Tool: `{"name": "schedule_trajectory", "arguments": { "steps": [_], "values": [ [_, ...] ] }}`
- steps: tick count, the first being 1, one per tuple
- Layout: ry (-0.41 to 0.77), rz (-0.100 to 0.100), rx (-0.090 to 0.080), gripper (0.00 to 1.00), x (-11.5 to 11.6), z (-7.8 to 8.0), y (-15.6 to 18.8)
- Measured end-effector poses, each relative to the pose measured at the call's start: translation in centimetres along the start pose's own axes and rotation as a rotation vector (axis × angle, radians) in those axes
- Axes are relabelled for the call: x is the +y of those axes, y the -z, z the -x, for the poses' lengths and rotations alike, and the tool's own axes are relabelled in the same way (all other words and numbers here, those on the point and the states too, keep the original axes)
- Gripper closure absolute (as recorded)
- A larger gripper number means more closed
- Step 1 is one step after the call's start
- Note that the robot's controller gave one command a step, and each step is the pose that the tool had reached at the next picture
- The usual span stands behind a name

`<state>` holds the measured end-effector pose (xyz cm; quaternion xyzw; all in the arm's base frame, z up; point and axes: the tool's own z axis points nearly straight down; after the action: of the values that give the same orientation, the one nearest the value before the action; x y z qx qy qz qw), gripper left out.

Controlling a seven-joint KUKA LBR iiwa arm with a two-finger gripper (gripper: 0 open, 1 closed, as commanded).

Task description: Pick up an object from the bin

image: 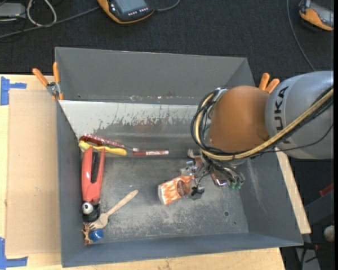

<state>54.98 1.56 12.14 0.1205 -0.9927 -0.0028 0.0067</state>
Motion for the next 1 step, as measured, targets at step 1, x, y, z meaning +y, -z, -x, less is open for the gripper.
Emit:
{"name": "schedule_trajectory", "arguments": {
  "steps": [1],
  "values": [
    [-0.001,-0.001,-0.005,1.0,-0.02,0.26,0.95]
  ]
}}
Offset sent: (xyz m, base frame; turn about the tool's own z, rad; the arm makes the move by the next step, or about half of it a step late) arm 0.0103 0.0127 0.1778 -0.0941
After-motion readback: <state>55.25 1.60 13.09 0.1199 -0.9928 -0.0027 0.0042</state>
